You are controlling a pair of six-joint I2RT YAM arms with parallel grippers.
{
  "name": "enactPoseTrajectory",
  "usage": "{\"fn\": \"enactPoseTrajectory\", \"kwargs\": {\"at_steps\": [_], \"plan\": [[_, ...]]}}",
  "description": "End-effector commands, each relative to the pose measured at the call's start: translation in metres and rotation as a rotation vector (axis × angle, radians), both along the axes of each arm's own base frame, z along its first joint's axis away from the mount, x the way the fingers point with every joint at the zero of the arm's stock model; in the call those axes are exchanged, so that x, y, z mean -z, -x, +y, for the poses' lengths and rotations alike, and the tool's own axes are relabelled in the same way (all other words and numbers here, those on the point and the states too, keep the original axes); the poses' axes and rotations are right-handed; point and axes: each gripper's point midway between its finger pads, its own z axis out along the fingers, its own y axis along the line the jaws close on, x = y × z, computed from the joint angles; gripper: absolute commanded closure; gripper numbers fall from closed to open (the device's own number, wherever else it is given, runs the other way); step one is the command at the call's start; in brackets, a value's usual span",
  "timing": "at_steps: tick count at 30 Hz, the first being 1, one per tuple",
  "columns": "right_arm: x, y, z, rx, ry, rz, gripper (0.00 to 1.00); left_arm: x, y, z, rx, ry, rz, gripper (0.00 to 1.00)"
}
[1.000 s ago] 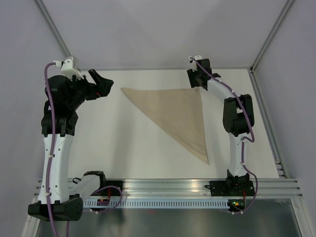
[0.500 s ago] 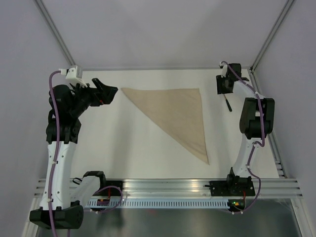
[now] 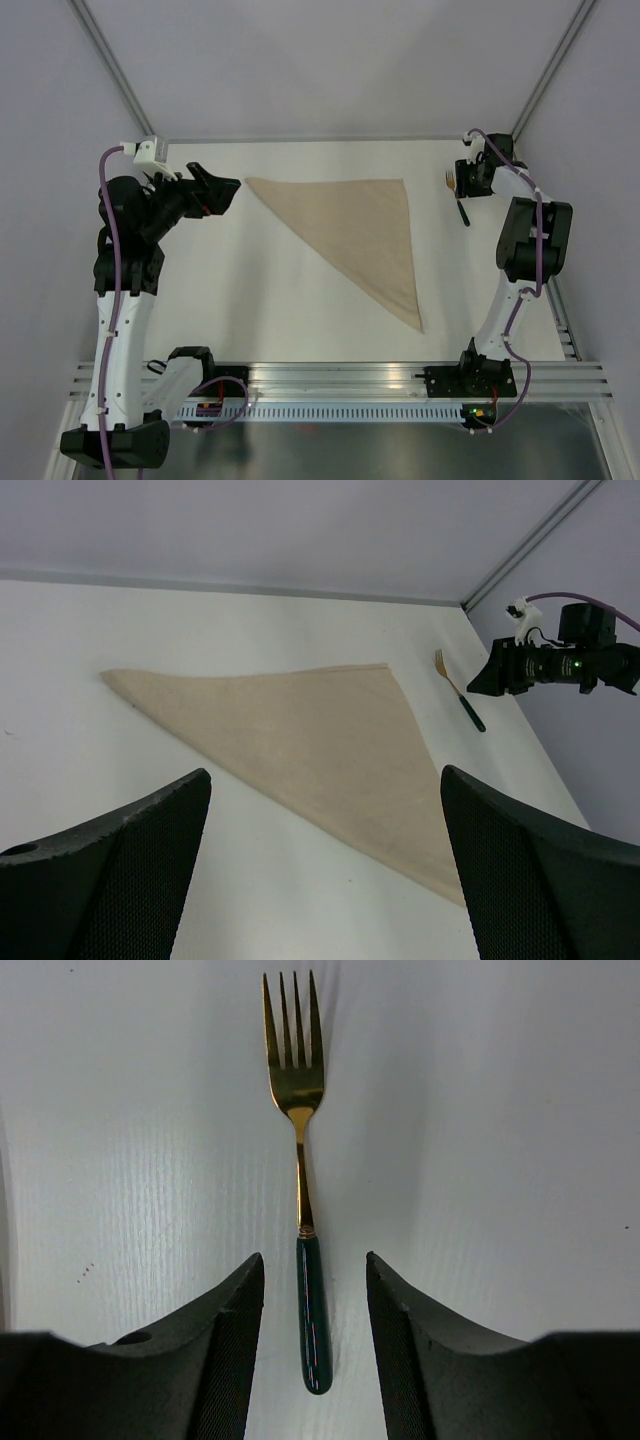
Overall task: Fold the napkin, place the utensils inside, and roll it up
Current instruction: Grab a utensil with the right arm
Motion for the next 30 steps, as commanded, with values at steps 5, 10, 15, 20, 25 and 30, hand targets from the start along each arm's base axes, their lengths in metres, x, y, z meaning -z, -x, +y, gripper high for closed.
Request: {"fn": "enactPoseTrajectory", "kwargs": {"at_steps": [5, 10, 15, 20, 25, 30], "plan": [[0.014, 0.006, 0.002, -0.022, 0.004, 0.053, 0.52, -0.010, 0.001, -0.005, 0.025, 0.025, -0.030, 0.00], [0.027, 0.010, 0.005, -0.050, -0.008, 0.088, 0.55, -0.009, 0.000, -0.005, 0.025, 0.027, -0.026, 0.00], [0.040, 0.016, 0.005, -0.055, -0.003, 0.126, 0.59, -0.009, -0.001, -0.005, 0.027, 0.029, -0.022, 0.00], [0.049, 0.023, 0.004, -0.056, 0.005, 0.153, 0.62, -0.008, -0.002, -0.006, 0.030, 0.032, -0.018, 0.00], [0.055, 0.029, 0.003, -0.061, 0.010, 0.178, 0.66, -0.007, -0.003, -0.006, 0.033, 0.035, -0.010, 0.00], [0.056, 0.034, 0.004, -0.067, 0.010, 0.185, 0.78, -0.008, -0.002, -0.008, 0.043, 0.040, -0.010, 0.00]]}}
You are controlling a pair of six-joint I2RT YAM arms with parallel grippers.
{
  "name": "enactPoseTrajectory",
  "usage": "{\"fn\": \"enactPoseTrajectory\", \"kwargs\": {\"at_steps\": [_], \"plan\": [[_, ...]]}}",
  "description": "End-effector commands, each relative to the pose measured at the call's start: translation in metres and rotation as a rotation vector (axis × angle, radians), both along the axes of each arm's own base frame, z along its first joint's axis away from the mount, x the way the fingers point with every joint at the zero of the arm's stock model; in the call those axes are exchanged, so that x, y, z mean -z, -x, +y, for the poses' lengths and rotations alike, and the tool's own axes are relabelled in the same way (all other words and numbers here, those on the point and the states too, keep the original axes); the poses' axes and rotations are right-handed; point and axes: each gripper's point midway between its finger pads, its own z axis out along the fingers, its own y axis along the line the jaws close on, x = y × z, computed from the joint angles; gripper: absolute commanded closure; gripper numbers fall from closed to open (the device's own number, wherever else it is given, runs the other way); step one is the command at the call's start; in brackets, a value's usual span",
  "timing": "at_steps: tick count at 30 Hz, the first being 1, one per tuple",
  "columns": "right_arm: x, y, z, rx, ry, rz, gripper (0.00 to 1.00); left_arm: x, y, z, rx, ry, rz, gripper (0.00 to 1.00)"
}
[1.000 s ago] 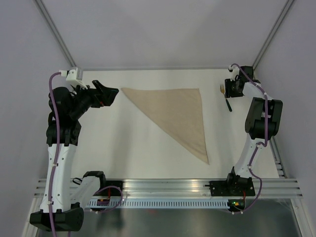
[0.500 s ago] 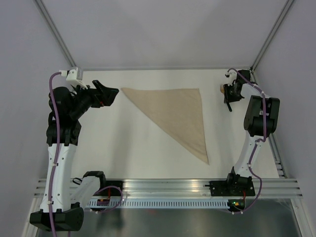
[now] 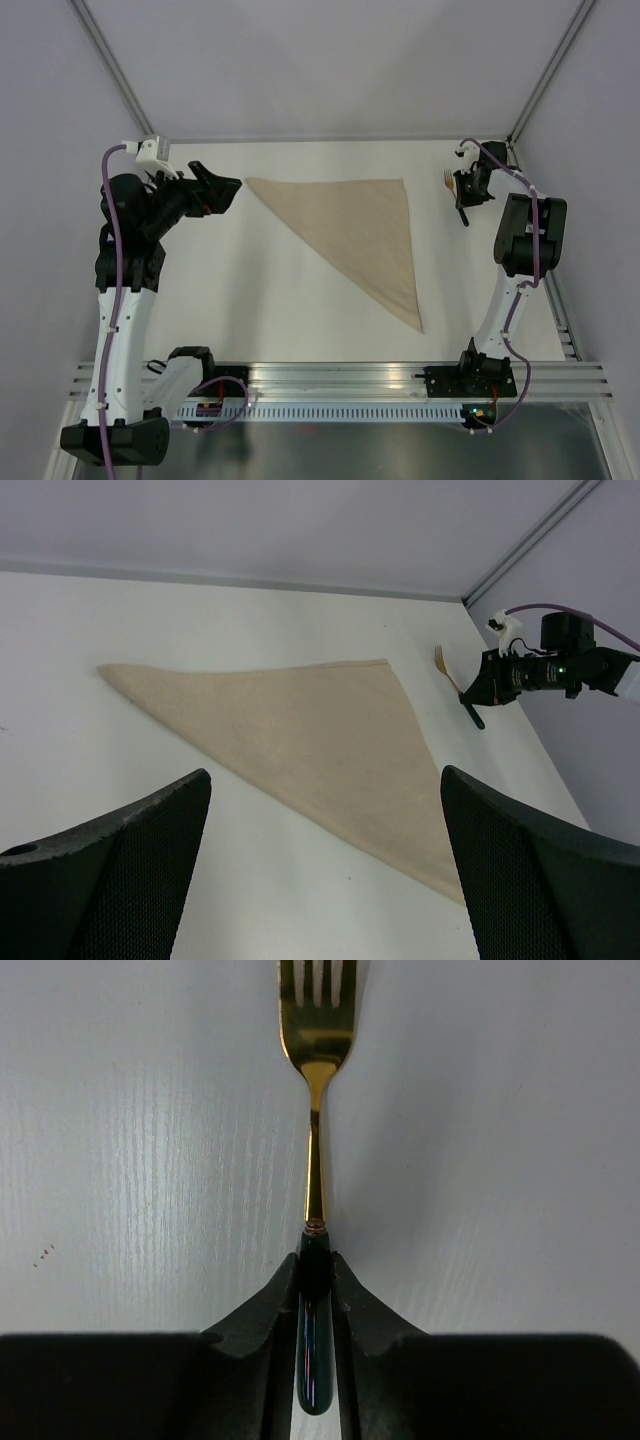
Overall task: Fold the napkin, place the utensils inside, and roll it up
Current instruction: Grab a utensil with the right arm
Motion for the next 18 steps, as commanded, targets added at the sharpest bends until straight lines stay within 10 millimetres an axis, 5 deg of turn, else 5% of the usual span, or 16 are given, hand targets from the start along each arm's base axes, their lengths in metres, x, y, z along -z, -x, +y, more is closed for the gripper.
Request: {"fn": "enactPoseTrajectory", "kwargs": {"at_steps": [1, 9, 18], "plan": [[0.016, 0.020, -0.002, 0.003, 0.014, 0.078, 0.81, -0.012, 0.002, -0.007, 0.035, 0.040, -0.025, 0.00], [-0.007, 0.023, 0.009, -0.005, -0.043, 0.064, 1.00, -0.013, 0.000, -0.007, 0.036, 0.042, -0.024, 0.00], [-0.059, 0.024, 0.025, -0.014, -0.116, -0.013, 1.00, -0.014, -0.001, -0.007, 0.031, 0.043, -0.025, 0.00]]}}
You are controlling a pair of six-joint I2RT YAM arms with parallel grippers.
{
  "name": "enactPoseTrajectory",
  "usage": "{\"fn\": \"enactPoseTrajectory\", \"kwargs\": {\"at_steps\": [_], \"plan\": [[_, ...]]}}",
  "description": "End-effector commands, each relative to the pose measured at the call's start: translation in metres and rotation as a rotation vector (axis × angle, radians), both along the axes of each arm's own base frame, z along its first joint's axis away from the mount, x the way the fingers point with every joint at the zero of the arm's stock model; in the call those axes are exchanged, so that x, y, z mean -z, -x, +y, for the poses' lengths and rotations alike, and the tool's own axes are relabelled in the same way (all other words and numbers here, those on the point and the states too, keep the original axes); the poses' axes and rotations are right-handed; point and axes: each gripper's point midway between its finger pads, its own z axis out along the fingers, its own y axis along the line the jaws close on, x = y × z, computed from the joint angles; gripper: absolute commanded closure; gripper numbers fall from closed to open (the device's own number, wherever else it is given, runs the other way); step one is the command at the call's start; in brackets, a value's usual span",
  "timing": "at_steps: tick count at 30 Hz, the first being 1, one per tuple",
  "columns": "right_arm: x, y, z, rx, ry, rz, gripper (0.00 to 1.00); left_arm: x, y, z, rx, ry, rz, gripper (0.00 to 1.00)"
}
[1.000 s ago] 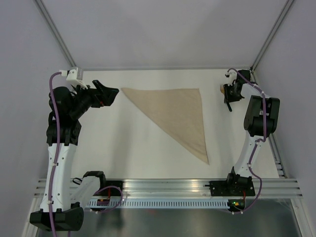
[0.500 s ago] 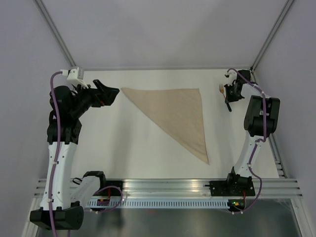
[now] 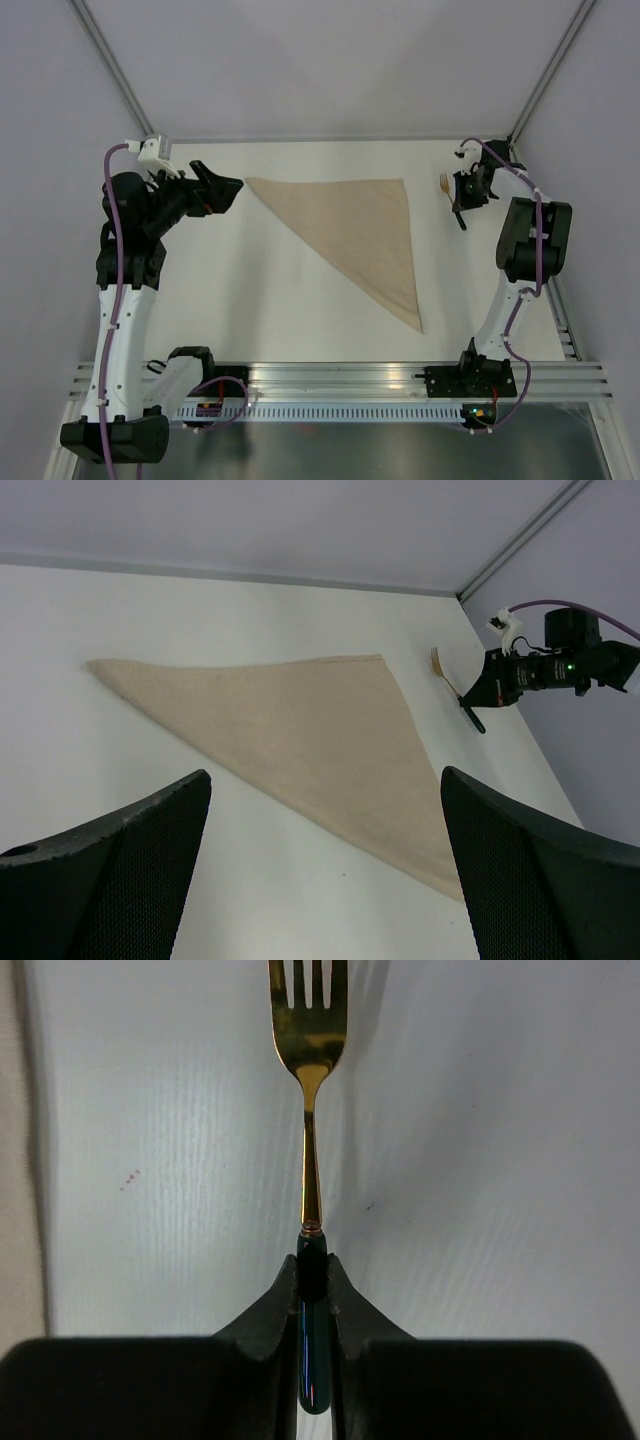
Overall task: Fold the napkin, place the utensils inside, and roll it up
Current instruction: Grab a utensil with the right arm, then place the utensil onto the napkin
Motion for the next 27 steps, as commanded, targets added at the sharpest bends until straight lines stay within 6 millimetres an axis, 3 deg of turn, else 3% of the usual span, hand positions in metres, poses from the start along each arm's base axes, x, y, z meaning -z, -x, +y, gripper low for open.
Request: {"fn": "enactPoseTrajectory", "kwargs": {"at_steps": [1, 5, 7, 10, 14, 16, 17, 22, 27], "plan": [[-0.051, 0.003, 0.011, 0.007, -0.048, -0.071, 1.00, -0.018, 0.001, -0.004, 0.013, 0.033, -0.042, 0.00], [-0.079, 0.009, 0.024, -0.017, -0.064, -0.115, 0.99, -0.017, 0.000, -0.003, 0.012, 0.033, -0.039, 0.00], [-0.084, 0.014, 0.036, -0.038, -0.073, -0.114, 1.00, -0.017, -0.001, -0.003, 0.009, 0.033, -0.039, 0.00], [-0.093, 0.023, 0.065, -0.090, -0.072, -0.124, 0.99, -0.018, -0.001, -0.003, 0.007, 0.035, -0.039, 0.00], [-0.105, 0.039, 0.136, -0.217, -0.084, -0.138, 1.00, -0.019, 0.001, -0.002, 0.003, 0.040, -0.041, 0.00], [-0.107, 0.046, 0.159, -0.258, -0.089, -0.134, 1.00, -0.020, 0.002, -0.003, 0.004, 0.042, -0.043, 0.00], [-0.107, 0.053, 0.181, -0.297, -0.098, -0.127, 1.00, -0.021, 0.003, -0.003, 0.004, 0.042, -0.043, 0.00], [-0.090, 0.077, 0.249, -0.424, -0.089, -0.077, 1.00, -0.024, 0.005, -0.003, 0.005, 0.049, -0.046, 0.00], [-0.068, 0.098, 0.299, -0.479, -0.101, -0.037, 1.00, -0.026, 0.005, -0.004, 0.009, 0.054, -0.045, 0.00]]}}
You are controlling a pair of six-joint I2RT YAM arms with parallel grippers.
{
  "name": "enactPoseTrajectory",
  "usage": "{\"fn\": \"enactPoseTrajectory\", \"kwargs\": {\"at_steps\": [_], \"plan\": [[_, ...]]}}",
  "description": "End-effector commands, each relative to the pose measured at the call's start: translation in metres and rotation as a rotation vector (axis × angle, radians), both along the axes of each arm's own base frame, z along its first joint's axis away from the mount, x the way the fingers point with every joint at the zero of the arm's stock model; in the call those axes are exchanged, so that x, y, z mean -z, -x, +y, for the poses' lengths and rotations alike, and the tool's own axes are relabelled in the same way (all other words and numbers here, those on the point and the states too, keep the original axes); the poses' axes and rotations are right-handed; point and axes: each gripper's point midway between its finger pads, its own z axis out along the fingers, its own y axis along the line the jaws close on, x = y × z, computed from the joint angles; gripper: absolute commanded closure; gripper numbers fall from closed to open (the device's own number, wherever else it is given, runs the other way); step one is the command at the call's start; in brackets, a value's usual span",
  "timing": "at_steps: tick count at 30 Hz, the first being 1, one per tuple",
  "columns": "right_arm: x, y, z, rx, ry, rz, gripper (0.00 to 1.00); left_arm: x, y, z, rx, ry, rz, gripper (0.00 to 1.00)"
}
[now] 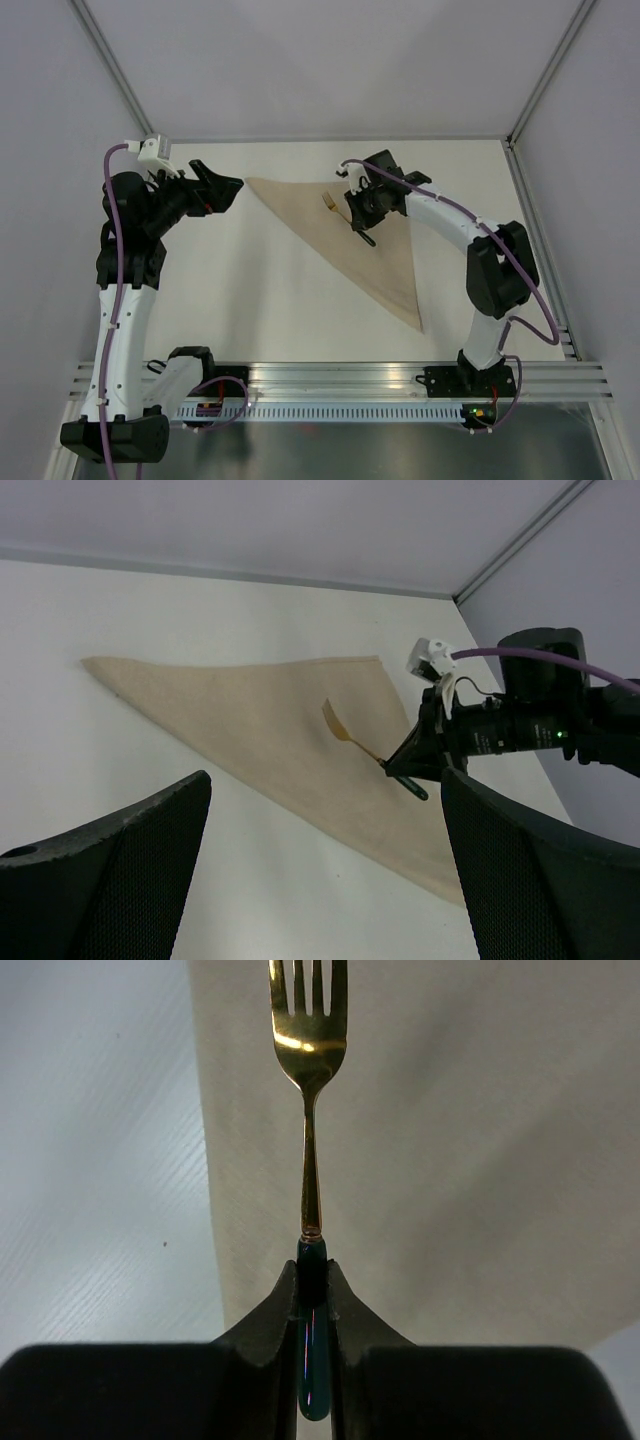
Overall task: Fold the napkin, place the utensils inside, and roll it up
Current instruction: Place the utensil onto the napkin
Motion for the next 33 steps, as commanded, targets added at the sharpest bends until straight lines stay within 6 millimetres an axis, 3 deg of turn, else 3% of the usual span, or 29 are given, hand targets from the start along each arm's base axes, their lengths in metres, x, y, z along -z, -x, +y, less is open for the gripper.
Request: {"fn": "enactPoseTrajectory", "kwargs": {"at_steps": [1, 5, 11, 33], "plan": [[0.022, 0.009, 0.017, 0.051, 0.030, 0.048, 1.00, -0.027, 0.006, -0.003, 0.010, 0.039, -0.054, 0.00], [0.032, 0.019, 0.044, 0.014, 0.039, 0.028, 0.99, -0.025, 0.006, -0.003, 0.009, 0.033, -0.049, 0.00], [0.053, 0.027, 0.060, -0.021, 0.062, 0.024, 1.00, -0.023, 0.006, -0.001, 0.002, 0.024, -0.046, 0.00], [0.087, 0.025, 0.073, -0.014, 0.086, 0.064, 1.00, -0.012, 0.001, 0.000, -0.002, 0.010, -0.025, 0.00]]}}
